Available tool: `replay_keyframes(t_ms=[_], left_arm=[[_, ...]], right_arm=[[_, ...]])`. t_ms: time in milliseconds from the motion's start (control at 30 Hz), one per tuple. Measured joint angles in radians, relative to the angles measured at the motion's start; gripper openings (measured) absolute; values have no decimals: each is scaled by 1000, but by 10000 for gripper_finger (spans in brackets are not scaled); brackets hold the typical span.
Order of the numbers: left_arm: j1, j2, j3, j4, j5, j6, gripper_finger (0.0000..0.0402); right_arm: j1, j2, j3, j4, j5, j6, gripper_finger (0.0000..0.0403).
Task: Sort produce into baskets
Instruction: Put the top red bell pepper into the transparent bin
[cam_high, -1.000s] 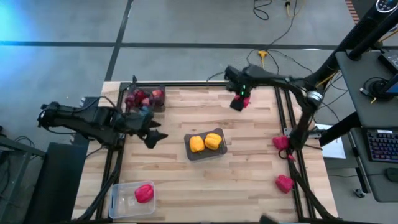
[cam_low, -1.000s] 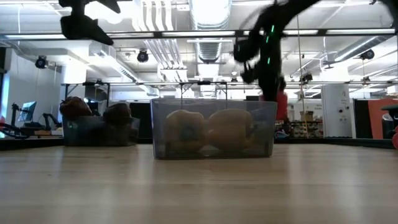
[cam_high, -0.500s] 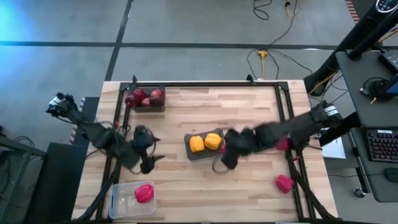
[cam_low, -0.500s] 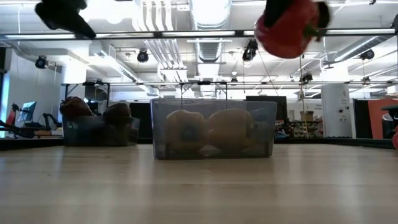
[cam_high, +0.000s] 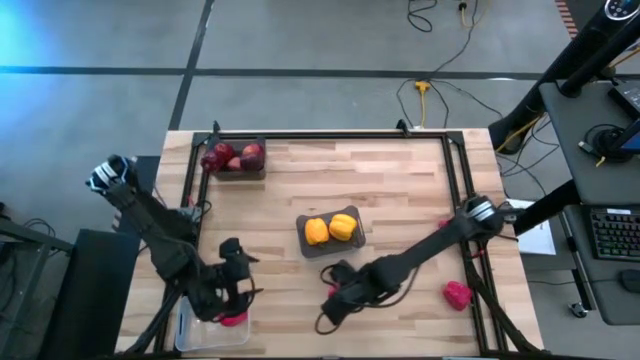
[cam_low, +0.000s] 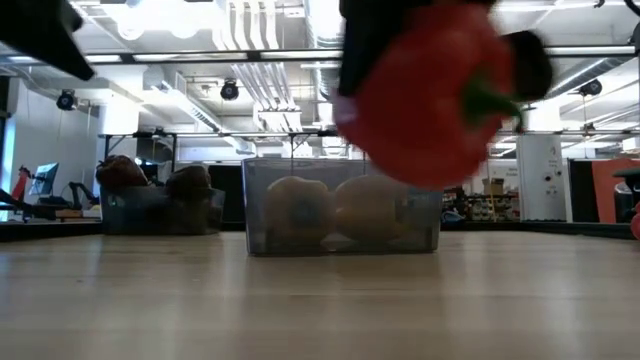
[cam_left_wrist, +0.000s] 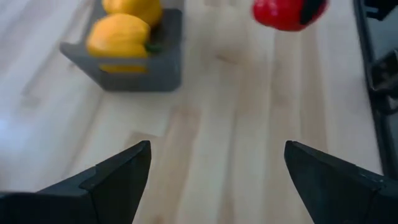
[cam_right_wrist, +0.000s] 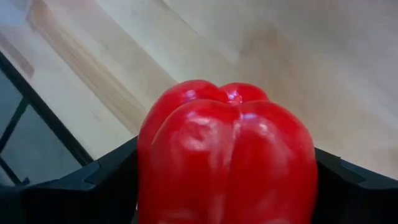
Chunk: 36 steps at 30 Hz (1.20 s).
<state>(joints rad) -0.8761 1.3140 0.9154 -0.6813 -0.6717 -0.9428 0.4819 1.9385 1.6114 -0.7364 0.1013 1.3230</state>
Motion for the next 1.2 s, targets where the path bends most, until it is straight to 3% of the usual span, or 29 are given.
replay_keyframes(t_ms=[267,633,867,1000,1200], left_arm=[[-41,53,0,81,3,-52,350],[122,94,0,192,139,110,350],[247,162,0,372,181,278,359],[258,248,1,570,165,384,383],[259,351,1,737,122,405,398]], right_arm=[[-45,166,199,-44,-7,-220,355],[-65,268,455,-367,-18,-424,371],[-39,211,536,-519,82,-422,371],[-20,188,569,-631,96,-316,372],[40,169,579,-713,108,-181,372]])
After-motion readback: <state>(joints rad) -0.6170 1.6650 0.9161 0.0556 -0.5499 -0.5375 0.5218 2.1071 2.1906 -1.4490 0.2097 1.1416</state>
